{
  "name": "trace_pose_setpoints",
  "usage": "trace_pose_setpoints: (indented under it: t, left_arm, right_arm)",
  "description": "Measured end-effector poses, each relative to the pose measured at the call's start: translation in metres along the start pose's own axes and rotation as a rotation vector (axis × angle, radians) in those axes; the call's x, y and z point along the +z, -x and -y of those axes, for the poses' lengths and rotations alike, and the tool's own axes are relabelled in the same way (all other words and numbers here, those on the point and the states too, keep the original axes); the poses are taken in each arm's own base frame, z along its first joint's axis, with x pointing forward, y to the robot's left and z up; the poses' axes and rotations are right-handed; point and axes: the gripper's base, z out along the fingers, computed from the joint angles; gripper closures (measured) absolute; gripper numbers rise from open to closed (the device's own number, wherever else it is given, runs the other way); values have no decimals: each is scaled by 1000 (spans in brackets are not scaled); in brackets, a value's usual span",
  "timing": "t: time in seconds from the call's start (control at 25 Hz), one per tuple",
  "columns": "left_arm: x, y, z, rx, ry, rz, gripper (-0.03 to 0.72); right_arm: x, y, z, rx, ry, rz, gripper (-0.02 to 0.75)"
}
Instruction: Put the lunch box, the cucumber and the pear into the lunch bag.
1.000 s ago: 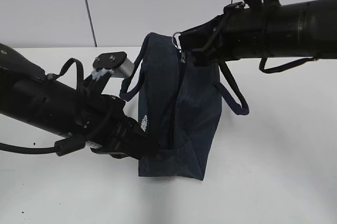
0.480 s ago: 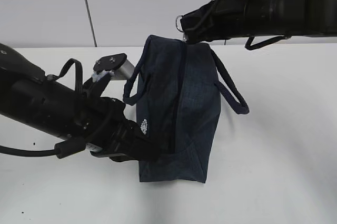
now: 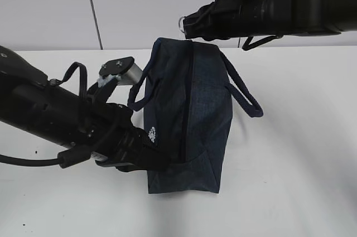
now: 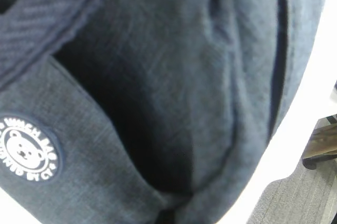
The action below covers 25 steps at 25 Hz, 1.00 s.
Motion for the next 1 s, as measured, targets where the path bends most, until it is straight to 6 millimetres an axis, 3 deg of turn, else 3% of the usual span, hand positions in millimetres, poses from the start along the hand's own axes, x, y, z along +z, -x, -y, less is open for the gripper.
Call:
trace_pose_setpoints:
  t: [0.24, 0.48, 0.68, 0.8, 1.0]
  left_arm:
    - [0, 0, 0, 1, -1, -1, 700]
    - [0, 0, 0, -13, -4, -3, 700]
    - [-1, 0, 1, -17, -2, -1, 683]
    - [-7, 3, 4, -26, 7, 23, 628]
    - [-25, 9, 17, -29, 1, 84, 417]
  right_arm:
    - [5, 1, 1, 119, 38, 13, 732]
    - [-3, 1, 10, 278, 127, 22, 732]
    - [-11, -5, 18, 307, 185, -49, 732]
    - [-13, -6, 16, 318, 242, -68, 732]
    - [-18, -10, 13, 355, 317, -129, 732]
